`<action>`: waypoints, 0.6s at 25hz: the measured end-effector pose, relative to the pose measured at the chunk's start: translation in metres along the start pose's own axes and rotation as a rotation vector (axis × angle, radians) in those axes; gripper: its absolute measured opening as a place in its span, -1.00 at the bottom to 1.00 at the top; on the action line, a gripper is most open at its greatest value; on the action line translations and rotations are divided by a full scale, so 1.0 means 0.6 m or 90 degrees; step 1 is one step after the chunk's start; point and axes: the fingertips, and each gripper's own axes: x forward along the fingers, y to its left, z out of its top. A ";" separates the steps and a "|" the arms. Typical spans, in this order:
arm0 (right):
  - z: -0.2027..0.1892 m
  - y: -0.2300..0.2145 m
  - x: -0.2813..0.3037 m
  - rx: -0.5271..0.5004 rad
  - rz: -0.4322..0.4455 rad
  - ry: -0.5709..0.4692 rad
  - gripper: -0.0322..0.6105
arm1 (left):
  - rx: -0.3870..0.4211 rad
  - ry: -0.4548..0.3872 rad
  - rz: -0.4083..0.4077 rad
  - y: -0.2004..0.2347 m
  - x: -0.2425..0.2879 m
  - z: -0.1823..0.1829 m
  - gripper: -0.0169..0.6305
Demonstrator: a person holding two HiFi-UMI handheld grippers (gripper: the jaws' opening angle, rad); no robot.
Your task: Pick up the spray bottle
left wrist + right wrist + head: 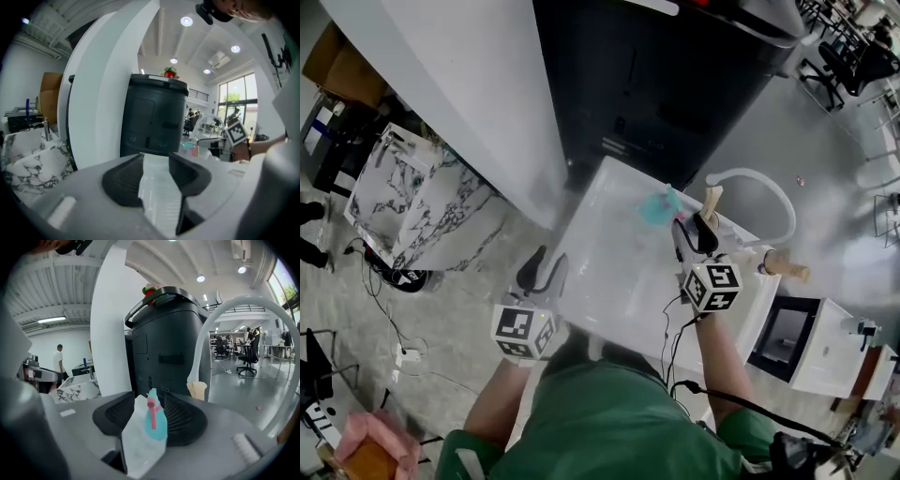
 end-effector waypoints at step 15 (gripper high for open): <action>-0.022 -0.012 0.080 -0.018 -0.026 0.033 -0.35 | -0.025 0.017 0.030 0.059 0.000 -0.020 -0.45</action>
